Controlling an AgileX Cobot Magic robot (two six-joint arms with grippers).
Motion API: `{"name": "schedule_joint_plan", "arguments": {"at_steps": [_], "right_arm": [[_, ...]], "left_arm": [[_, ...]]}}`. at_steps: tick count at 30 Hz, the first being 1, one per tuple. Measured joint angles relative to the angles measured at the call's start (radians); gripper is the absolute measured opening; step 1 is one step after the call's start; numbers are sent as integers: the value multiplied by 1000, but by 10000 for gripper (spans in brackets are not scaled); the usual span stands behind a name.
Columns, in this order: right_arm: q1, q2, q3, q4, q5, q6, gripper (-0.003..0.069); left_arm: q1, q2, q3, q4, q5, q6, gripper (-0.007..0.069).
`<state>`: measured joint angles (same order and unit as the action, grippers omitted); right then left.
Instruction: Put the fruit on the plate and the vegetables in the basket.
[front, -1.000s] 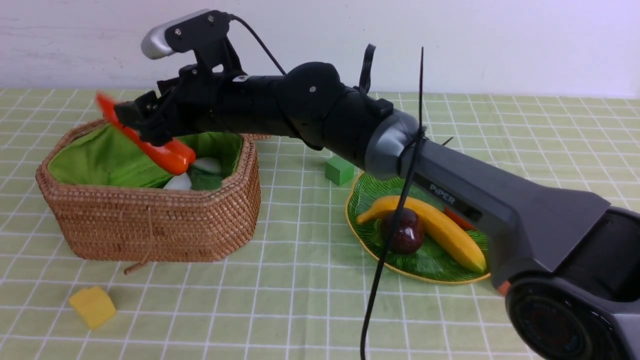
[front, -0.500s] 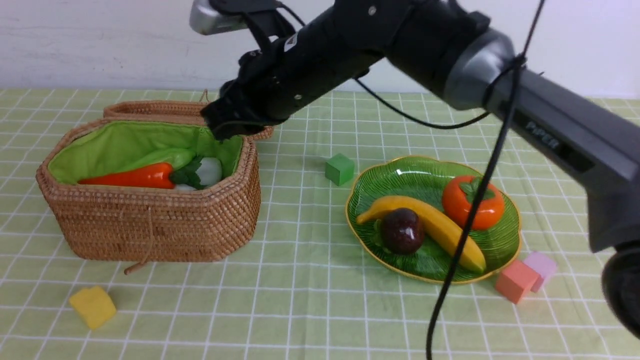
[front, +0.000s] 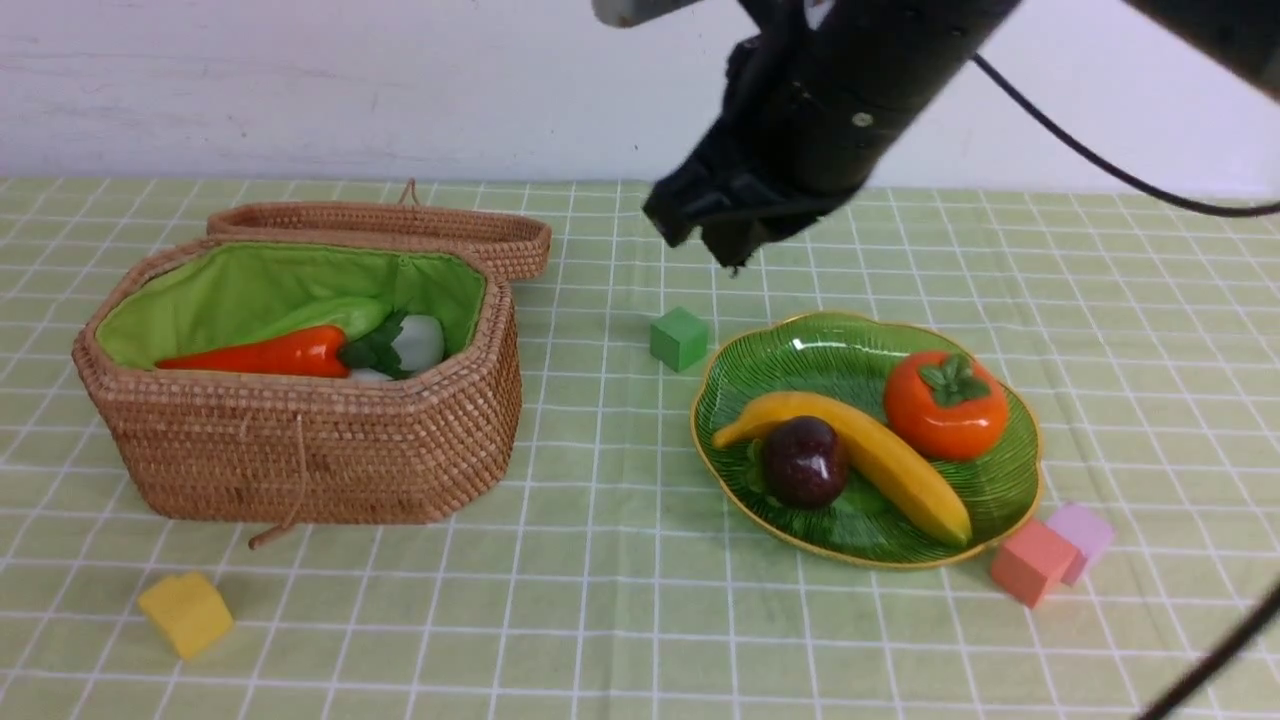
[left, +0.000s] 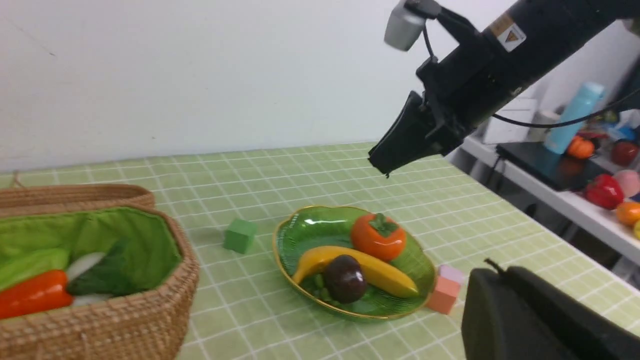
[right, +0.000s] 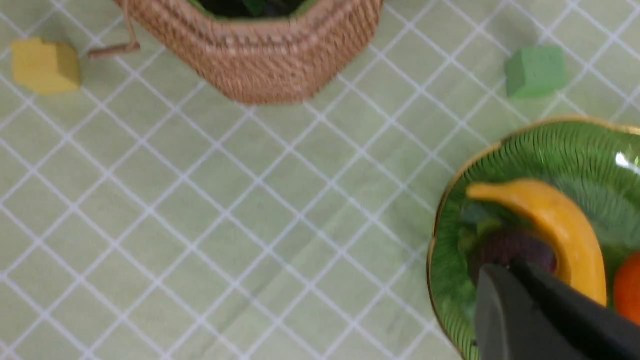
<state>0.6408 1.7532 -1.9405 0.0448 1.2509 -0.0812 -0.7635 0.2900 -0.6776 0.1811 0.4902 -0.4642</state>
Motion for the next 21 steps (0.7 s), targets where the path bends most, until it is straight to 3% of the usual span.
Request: {"name": "schedule_joint_plan", "arguments": {"at_steps": [6,11,15,21], "right_arm": [[1,-313,436,49,-1,96,2],[1,-620,798,72,-50,250,5],[1,-812,992,52,-101,343,5],[1,-966,1114,-10,-133,369,8]], "left_arm": [[0,-188,301,-75,-223,-52,-13],[0,-249,476,-69,-400,-56,-13],[0,-249,523,-56,-441,-56,-13],[0,-249,530,-53,-388,-56,-13]]}}
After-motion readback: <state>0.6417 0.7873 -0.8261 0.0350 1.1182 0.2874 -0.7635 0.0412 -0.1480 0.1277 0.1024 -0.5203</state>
